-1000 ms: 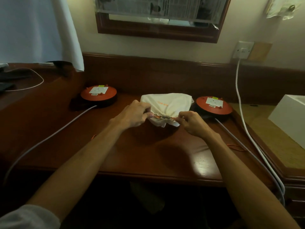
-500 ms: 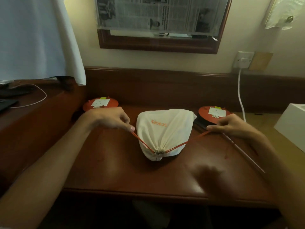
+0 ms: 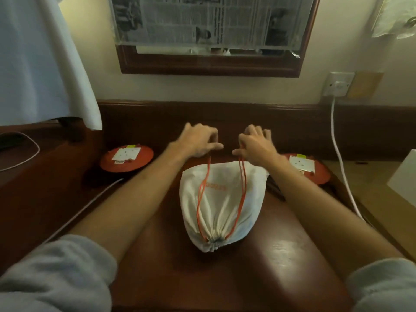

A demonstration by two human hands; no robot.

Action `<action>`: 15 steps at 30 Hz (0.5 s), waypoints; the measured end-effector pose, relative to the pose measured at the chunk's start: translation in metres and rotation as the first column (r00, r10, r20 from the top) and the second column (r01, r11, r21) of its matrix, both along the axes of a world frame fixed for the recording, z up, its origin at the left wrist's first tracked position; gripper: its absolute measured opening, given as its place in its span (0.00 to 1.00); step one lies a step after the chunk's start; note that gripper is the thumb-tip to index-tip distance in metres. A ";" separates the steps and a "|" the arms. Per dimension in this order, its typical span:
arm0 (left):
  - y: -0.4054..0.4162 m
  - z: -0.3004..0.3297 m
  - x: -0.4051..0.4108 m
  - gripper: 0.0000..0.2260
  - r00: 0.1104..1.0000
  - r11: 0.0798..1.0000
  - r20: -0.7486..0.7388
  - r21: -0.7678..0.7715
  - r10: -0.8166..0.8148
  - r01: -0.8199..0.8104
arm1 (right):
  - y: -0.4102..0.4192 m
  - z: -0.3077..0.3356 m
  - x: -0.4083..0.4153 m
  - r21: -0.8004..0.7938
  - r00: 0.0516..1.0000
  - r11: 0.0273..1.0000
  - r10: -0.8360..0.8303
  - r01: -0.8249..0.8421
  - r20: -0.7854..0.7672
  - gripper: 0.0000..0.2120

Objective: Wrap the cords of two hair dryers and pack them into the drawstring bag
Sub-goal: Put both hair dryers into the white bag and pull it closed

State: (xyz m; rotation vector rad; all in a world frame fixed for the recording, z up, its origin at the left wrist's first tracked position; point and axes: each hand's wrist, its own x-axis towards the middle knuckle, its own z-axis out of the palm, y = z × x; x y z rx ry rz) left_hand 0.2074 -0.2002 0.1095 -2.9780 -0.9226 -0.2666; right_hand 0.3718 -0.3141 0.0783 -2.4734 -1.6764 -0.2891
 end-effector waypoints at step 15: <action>-0.044 -0.163 -0.033 0.27 0.944 0.975 0.280 -0.184 0.176 -0.127 | -0.032 -0.131 -0.046 0.057 0.905 0.992 -0.079 0.113 -0.417 0.29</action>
